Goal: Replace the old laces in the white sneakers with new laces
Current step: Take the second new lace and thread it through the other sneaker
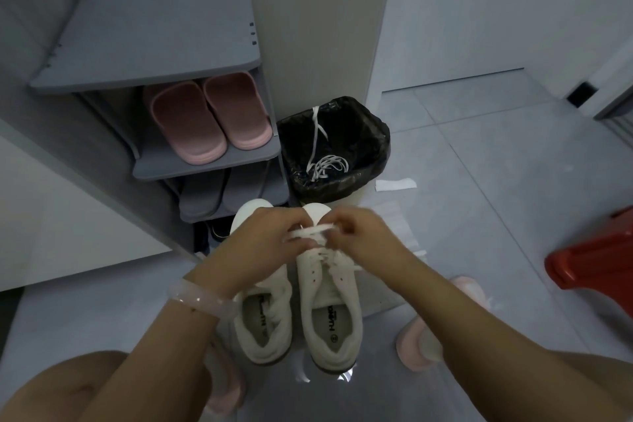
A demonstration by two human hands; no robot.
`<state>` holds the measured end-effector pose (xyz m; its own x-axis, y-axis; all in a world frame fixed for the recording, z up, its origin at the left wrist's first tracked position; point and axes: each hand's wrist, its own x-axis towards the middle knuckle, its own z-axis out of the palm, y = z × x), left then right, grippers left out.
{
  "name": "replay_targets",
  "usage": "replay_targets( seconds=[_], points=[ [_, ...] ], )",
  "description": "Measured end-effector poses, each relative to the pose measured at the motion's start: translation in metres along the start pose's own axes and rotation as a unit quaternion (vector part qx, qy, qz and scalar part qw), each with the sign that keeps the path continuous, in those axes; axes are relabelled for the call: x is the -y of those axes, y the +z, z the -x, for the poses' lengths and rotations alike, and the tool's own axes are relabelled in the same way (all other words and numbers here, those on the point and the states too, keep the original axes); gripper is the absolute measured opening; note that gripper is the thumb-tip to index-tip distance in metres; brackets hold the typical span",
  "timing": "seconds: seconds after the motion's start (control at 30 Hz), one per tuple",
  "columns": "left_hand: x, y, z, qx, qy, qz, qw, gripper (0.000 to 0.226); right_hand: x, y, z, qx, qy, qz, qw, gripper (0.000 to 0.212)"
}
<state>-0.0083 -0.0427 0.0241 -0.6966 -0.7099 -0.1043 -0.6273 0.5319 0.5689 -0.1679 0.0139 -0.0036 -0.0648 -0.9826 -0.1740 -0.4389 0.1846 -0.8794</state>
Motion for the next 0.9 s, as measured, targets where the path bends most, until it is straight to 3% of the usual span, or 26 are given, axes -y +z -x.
replay_targets(
  seconds=[0.1, 0.2, 0.37, 0.47, 0.5, 0.57, 0.63, 0.67, 0.77, 0.9],
  points=[
    [0.011, -0.013, 0.006, 0.008, -0.041, 0.004, 0.999, 0.016, 0.008, -0.02, -0.004, -0.135, 0.037, -0.153, 0.978, 0.021],
    [0.022, -0.016, 0.01, 0.038, -0.091, 0.002, 0.995, 0.018, 0.014, -0.033, -0.004, -0.21, 0.047, -0.276, 0.937, 0.024],
    [0.034, -0.003, 0.012, 0.127, -0.137, -0.03, 0.982, 0.027, 0.02, -0.037, -0.005, -0.16, 0.051, -0.448, 0.878, 0.022],
    [0.034, 0.0, 0.011, 0.142, -0.13, -0.044, 0.98, 0.027, 0.021, -0.039, -0.004, -0.12, 0.038, -0.504, 0.855, 0.025],
    [0.032, 0.001, 0.01, 0.133, -0.121, -0.053, 0.982, 0.027, 0.02, -0.039, -0.005, -0.117, 0.03, -0.486, 0.865, 0.026],
    [0.027, 0.005, 0.007, 0.102, -0.115, -0.027, 0.988, 0.03, 0.017, -0.037, -0.006, -0.107, 0.021, -0.37, 0.923, 0.025],
    [0.021, 0.014, 0.005, 0.076, -0.14, 0.047, 0.986, 0.032, 0.011, -0.035, -0.007, -0.08, 0.013, -0.149, 0.986, 0.025],
    [0.019, 0.019, 0.004, 0.071, -0.16, 0.097, 0.98, 0.032, 0.006, -0.033, -0.007, -0.054, 0.016, -0.033, 0.998, 0.032],
    [0.02, 0.037, 0.0, 0.063, -0.225, 0.247, 0.94, 0.017, -0.01, -0.025, -0.005, 0.036, 0.053, 0.196, 0.978, 0.058],
    [0.025, 0.053, -0.002, 0.064, -0.246, 0.257, 0.932, 0.026, -0.023, -0.017, 0.003, 0.092, 0.091, 0.282, 0.951, 0.047]
  ],
)
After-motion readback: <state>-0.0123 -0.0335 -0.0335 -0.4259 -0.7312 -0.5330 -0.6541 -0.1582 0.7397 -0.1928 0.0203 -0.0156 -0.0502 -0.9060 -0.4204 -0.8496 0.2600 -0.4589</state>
